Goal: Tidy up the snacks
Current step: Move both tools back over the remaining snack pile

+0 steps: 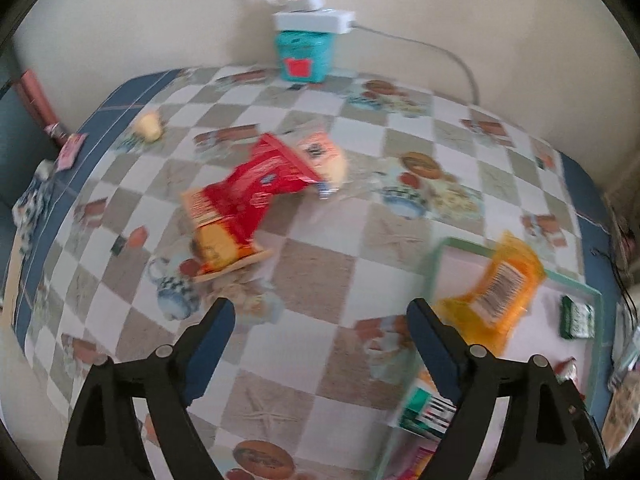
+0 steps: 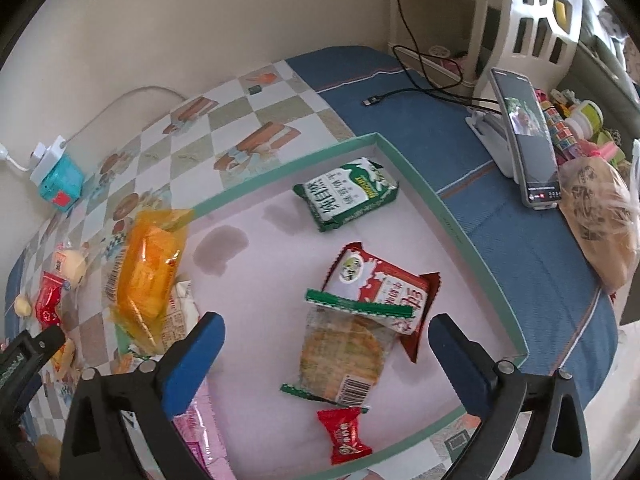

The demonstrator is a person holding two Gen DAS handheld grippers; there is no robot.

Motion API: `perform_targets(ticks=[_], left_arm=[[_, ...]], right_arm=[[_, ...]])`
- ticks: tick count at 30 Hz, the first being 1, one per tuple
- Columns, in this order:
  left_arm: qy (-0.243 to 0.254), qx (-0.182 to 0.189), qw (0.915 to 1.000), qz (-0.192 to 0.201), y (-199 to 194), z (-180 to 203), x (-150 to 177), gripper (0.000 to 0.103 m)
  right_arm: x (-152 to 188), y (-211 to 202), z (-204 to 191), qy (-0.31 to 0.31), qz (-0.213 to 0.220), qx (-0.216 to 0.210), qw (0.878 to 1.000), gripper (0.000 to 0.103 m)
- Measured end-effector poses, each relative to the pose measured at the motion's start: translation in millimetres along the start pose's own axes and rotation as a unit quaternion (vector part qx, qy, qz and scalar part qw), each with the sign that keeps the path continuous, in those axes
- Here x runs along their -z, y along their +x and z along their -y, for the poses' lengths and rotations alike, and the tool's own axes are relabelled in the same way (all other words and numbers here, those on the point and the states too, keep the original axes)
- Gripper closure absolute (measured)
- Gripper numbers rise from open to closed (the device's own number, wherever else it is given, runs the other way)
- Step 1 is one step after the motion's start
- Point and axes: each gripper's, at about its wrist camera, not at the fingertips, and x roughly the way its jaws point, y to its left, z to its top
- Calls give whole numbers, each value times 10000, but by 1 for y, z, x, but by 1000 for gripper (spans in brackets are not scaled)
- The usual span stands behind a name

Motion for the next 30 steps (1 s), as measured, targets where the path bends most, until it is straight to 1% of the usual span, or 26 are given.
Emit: perform_targets(ticks=[1,2,9,16,20,24,30], left_arm=[[-98,-56,9999,-4,2,-6,-1,8],[-230,-101,9997,-15,4,-12,-2,1],[-944,-328,9950,-35,11,-51,-12,1],[-1722,-541,9836,-78,18,-86,-24,1],[-1938,-634,9789,-100,21,-96,-30,1],[-2058,-574,9768,-167,23,-102,-35,1],[-2292,-732,9706,-110,22,-114,-37,1]], right_arm=[[0,0,-2,-12,4,-3,10000,0],[0,0,-4,-29,0,-11,10000,0],[-8,2,-21,-185,37,-42,9998,0],[-21,5,-35,-352,126,54,9993,0],[-26,8,-39,-352,144,10,9993,0],[-28,11,-43,-390,136,-6,9991,0],[-29,16,-51,-494,99,-42,9987,0]])
